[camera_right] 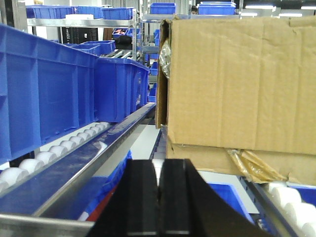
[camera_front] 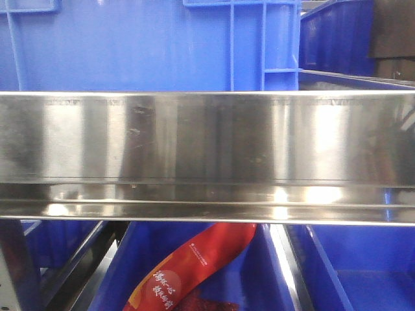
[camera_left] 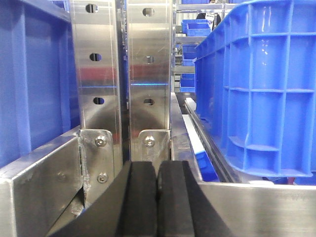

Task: Grab PVC pipe and place in blue bin

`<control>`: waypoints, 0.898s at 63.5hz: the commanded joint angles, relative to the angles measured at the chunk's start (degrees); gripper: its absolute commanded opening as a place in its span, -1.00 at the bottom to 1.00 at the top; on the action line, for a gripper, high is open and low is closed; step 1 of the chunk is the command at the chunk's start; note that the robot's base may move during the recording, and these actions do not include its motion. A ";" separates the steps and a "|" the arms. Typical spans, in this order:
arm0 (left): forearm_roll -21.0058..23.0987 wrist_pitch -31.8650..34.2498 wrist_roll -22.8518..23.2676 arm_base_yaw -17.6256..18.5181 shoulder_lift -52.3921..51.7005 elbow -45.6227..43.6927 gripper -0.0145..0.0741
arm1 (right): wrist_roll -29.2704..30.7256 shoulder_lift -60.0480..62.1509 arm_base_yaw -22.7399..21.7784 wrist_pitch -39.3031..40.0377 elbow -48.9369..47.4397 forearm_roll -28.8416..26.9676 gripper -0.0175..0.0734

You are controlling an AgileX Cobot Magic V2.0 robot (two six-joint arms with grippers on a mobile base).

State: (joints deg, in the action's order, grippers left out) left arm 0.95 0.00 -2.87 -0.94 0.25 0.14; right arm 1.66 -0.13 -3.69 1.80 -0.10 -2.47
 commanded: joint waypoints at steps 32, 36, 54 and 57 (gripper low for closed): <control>-0.08 1.10 0.42 -0.07 -0.25 -0.14 -0.92 | 0.96 0.13 -0.24 -0.13 0.10 0.19 -0.95; -0.08 1.10 0.42 -0.07 -0.25 -0.14 -0.92 | 0.96 0.13 -0.24 -0.13 0.10 0.19 -0.95; -0.08 1.10 0.42 -0.07 -0.25 -0.14 -0.92 | 0.96 0.13 -0.24 -0.13 0.10 0.19 -0.95; -0.08 1.10 0.42 -0.07 -0.25 -0.14 -0.92 | 0.96 0.13 -0.24 -0.13 0.10 0.19 -0.95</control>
State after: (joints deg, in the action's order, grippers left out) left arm 0.95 0.00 -2.87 -0.94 0.25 0.14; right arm 2.24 -0.13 -3.69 1.21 -0.10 -2.47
